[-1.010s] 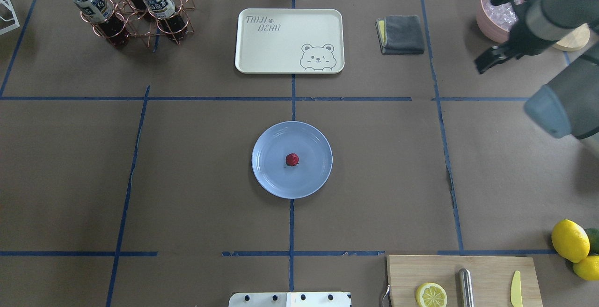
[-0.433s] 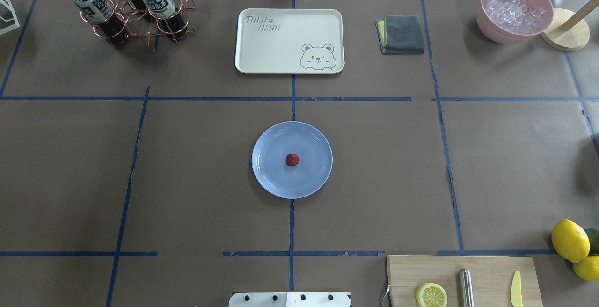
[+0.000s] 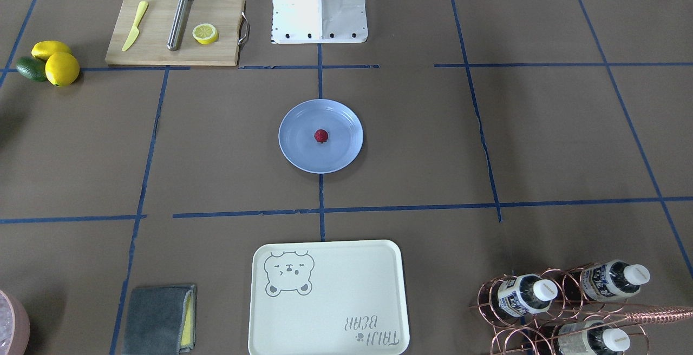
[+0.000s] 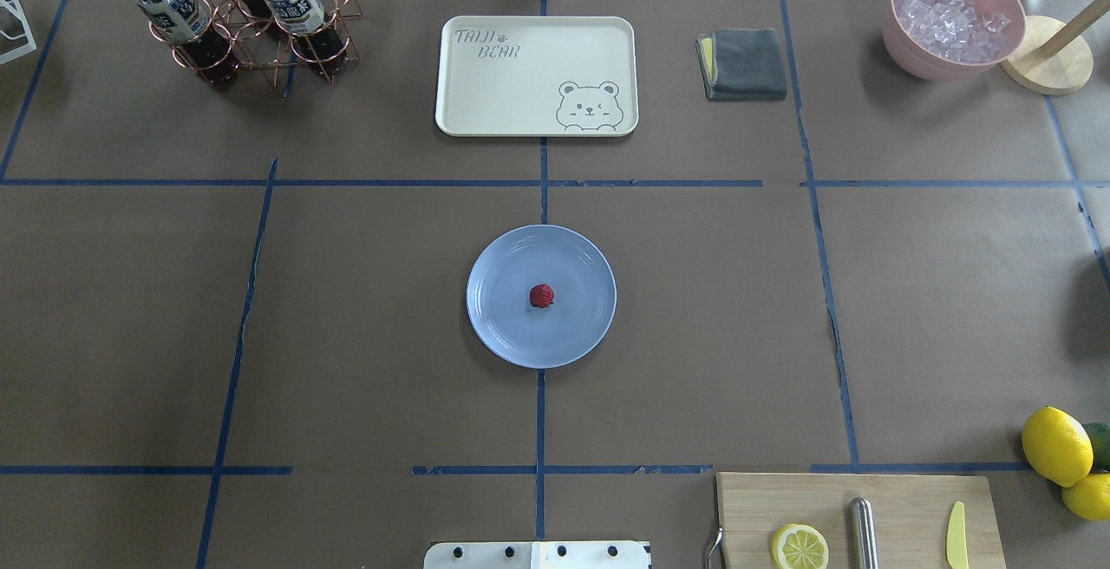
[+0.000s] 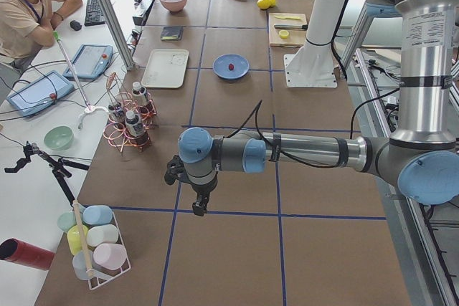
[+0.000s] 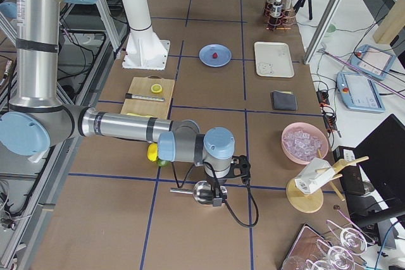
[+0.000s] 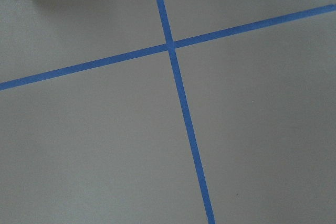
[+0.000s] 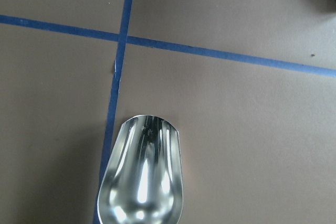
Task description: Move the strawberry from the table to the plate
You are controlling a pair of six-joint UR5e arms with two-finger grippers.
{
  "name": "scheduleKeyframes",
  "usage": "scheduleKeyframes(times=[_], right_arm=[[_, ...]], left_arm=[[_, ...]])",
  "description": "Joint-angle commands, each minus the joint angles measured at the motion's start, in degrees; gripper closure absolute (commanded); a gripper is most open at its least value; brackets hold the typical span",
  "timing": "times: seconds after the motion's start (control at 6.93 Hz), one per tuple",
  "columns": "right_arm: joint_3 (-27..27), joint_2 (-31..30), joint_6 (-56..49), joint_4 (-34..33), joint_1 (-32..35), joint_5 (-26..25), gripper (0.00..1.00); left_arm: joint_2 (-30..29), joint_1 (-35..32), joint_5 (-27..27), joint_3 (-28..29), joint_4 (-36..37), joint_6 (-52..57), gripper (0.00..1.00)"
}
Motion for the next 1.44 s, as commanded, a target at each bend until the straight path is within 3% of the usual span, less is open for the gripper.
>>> scheduleKeyframes(times=[0.0,1.3], right_arm=[[1.92,-0.93,0.14,0.14,0.96,1.07,0.0],[2.19,-3.12,-0.3,2.95,0.87,1.51,0.0]], left_arm=[[0.0,0.0,0.02,-0.11,0.01,0.06,0.0],[0.0,0.0,-0.51,-0.02,-0.08,0.06,0.0]])
